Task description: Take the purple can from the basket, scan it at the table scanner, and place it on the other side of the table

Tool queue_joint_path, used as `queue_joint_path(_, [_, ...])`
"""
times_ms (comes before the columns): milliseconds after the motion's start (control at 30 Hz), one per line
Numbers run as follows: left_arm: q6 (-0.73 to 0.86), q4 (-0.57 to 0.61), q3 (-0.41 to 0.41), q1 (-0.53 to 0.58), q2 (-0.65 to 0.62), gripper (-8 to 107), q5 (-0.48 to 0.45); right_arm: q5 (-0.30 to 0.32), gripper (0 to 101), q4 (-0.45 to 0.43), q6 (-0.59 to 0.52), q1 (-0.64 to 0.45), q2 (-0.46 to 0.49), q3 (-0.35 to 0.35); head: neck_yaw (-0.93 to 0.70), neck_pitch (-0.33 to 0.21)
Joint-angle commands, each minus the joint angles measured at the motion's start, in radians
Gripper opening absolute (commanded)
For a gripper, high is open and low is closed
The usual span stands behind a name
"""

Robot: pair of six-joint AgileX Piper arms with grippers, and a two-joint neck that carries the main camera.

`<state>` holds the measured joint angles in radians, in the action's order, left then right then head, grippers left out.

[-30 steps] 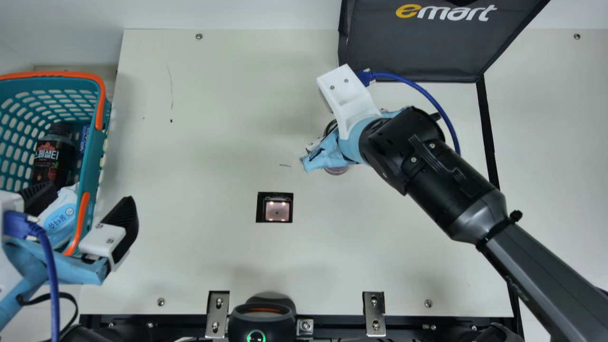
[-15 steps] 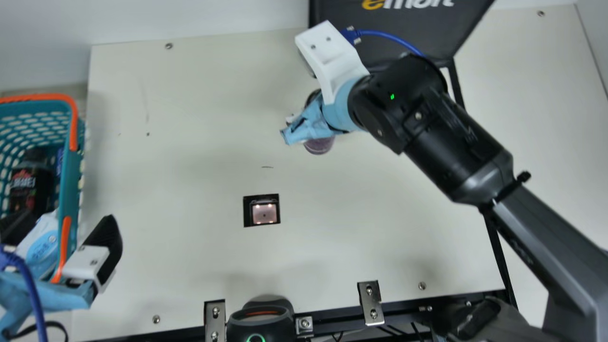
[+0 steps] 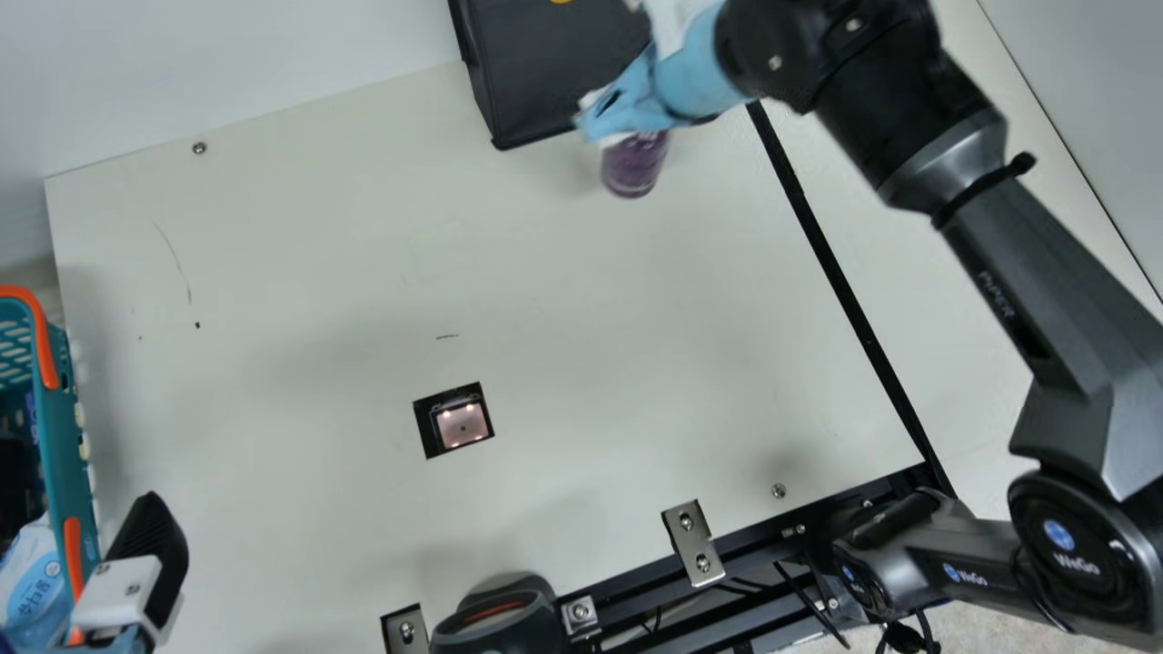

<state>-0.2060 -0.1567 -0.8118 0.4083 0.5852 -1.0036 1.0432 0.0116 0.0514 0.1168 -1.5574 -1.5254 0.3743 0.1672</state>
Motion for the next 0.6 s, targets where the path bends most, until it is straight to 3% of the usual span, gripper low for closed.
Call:
queue_joint_path(0, [0.0, 0.0, 0.0, 0.0, 0.0, 90, 0.0, -0.008, 0, 0.01, -0.022, -0.128, -0.008, -0.005, 0.002, -0.029])
queue_joint_path(300, [0.0, 0.0, 0.0, 0.0, 0.0, 90, 0.0, -0.009, 0, 0.049, -0.095, -0.353, -0.089, -0.085, 0.002, -0.029])
queue_joint_path(567, [0.0, 0.0, 0.0, 0.0, 0.0, 90, 0.0, 0.002, 0, 0.08, -0.147, -0.486, -0.21, -0.213, 0.002, -0.029])
